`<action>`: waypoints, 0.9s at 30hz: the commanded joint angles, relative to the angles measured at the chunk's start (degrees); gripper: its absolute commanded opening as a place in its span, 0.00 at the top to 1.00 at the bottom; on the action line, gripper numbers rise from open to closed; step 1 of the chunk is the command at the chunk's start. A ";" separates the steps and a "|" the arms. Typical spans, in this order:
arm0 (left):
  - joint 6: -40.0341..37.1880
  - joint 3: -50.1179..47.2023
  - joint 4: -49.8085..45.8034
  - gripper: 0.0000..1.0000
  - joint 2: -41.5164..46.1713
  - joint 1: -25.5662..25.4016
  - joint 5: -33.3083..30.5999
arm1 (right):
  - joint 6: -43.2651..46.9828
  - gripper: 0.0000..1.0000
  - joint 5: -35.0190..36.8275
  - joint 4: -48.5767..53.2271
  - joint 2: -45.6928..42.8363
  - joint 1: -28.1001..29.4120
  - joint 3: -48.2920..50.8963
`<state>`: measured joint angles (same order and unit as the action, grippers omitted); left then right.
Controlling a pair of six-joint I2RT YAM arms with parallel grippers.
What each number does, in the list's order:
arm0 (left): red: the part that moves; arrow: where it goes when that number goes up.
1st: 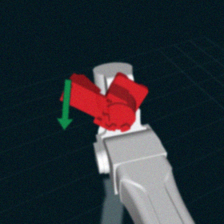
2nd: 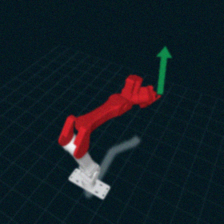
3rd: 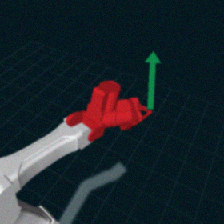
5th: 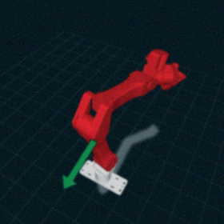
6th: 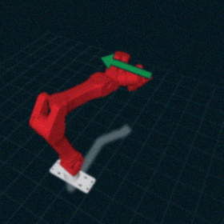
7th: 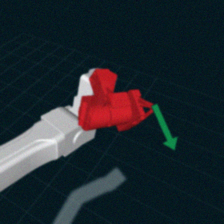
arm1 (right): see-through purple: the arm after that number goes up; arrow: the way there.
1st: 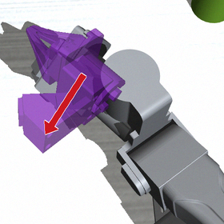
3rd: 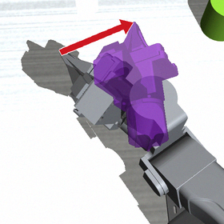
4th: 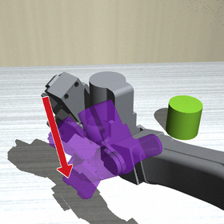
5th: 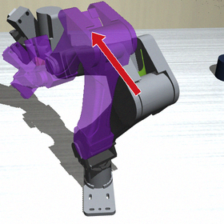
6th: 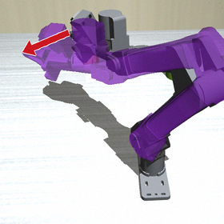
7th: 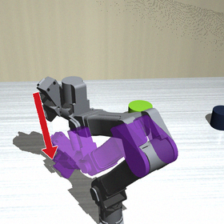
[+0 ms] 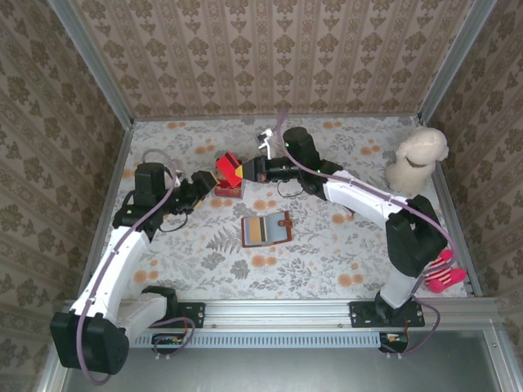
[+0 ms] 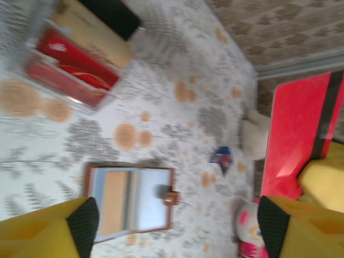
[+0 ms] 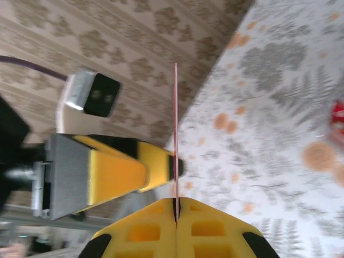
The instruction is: Take the credit cards out of the card holder
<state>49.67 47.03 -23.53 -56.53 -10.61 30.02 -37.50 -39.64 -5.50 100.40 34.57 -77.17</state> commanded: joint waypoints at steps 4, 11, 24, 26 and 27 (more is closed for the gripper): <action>-9.78 -0.93 -6.46 0.05 -3.09 3.47 -8.56 | 30.58 1.00 6.67 21.31 9.19 0.32 -12.14; -14.42 -1.15 -8.46 0.00 -6.57 4.63 -16.46 | 47.02 1.00 9.01 26.12 16.50 0.33 -20.76; -16.39 -3.38 -5.71 0.00 -9.12 5.49 -12.07 | 62.66 1.00 13.29 28.38 27.79 1.56 -31.20; -16.53 -3.64 -5.99 0.00 -9.12 5.49 -12.27 | 63.53 1.00 13.79 30.02 29.58 1.56 -33.97; -16.64 -3.82 -6.00 0.00 -9.17 5.52 -12.18 | 63.91 1.00 13.88 31.09 30.24 1.56 -35.15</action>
<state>34.83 43.88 -29.56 -65.91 -5.52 16.75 22.50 -27.29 22.28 128.62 35.97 -108.42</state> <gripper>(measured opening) 0.999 0.047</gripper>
